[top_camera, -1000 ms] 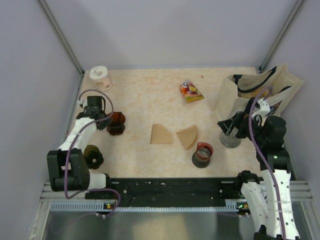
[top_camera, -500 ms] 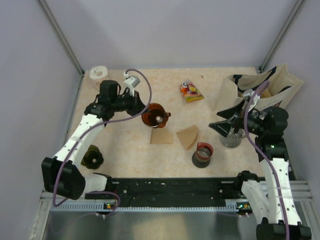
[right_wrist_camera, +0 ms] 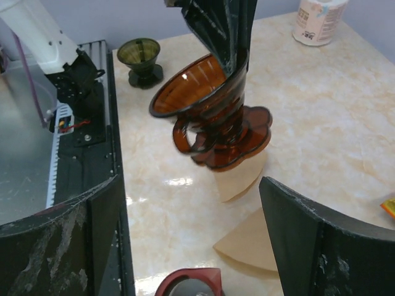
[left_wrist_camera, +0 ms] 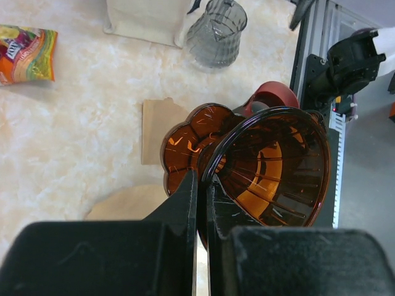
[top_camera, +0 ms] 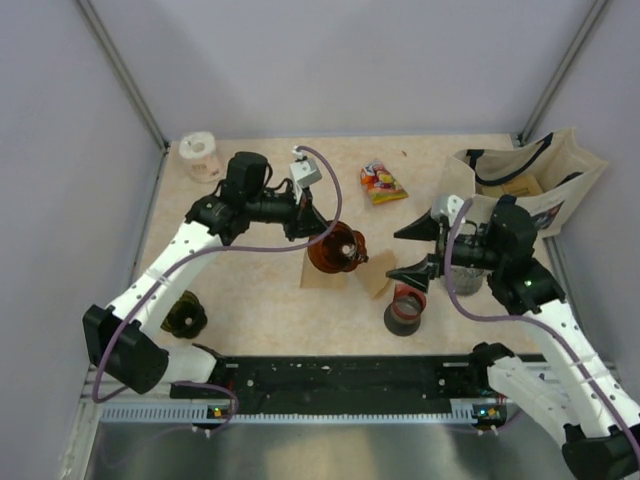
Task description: Place the coffee filter in the dripper
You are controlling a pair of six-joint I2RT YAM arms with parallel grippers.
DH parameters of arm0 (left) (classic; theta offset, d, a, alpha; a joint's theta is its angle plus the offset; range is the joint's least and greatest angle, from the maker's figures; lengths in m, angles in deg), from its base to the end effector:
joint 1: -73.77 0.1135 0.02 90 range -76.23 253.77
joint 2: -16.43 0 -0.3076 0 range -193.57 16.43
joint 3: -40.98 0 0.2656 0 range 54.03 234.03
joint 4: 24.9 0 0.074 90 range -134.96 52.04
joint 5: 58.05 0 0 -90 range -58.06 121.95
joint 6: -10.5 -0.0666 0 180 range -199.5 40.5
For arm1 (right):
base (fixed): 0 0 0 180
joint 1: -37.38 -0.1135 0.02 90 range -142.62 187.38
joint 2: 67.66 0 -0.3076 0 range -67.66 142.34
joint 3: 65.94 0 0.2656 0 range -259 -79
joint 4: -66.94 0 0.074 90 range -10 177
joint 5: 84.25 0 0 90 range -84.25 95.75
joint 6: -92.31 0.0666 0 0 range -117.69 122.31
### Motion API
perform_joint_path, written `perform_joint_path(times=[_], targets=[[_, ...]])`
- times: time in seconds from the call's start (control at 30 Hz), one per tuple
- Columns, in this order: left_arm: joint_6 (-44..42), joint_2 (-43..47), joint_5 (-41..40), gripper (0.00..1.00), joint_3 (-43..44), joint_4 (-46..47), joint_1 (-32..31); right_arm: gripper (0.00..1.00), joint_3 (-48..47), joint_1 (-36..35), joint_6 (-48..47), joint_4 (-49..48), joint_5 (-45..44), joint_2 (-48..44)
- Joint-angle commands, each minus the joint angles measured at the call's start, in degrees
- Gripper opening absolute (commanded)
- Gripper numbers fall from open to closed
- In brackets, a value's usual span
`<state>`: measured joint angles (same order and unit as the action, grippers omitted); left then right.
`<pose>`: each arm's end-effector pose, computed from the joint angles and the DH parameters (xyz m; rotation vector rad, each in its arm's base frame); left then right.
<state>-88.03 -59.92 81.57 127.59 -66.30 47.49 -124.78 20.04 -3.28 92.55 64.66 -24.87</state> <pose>0.2546 -0.1823 0.3991 1.1040 1.7653 -1.0956 0.1323 0.1011 0.3779 -1.0625 1.4104 1.0331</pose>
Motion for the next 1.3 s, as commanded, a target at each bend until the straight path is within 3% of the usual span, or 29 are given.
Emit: perform_joint_path(times=[0.0,0.2,0.63,0.93,1.03,1.13,1.23,1.27], targets=[[-1.7,1.2,-3.0,0.00,1.6,-1.4,-4.0,0.91,-6.1,-8.6,-7.8,4.8,-17.1,3.6],[0.3,1.2,-8.0,0.00,2.2,-0.8,-6.1,0.87,-8.8,-18.0,-12.0,9.4,-27.4,7.8],[3.4,-1.4,-8.7,0.00,4.0,0.0,-6.2,0.83,-6.1,-21.0,-14.7,4.3,-28.7,8.3],[4.8,-1.4,-6.0,0.00,4.0,0.3,-6.3,0.68,-6.9,-23.9,-15.3,4.1,-31.2,11.8],[4.8,-1.5,-6.0,0.00,4.0,-0.1,-6.2,0.54,-6.9,-24.5,-15.7,3.8,-32.0,12.0],[4.8,-2.0,-6.4,0.00,4.2,-0.7,-6.4,0.30,-6.8,-24.8,-16.2,3.0,-31.4,11.6],[4.5,-2.5,-6.4,0.00,4.7,-1.7,-6.9,0.13,-6.3,-24.8,-16.0,2.1,-30.9,10.8],[4.9,-2.5,-6.6,0.06,4.7,-1.4,-6.9,0.07,-6.2,-24.8,-15.3,1.7,-31.4,10.5]])
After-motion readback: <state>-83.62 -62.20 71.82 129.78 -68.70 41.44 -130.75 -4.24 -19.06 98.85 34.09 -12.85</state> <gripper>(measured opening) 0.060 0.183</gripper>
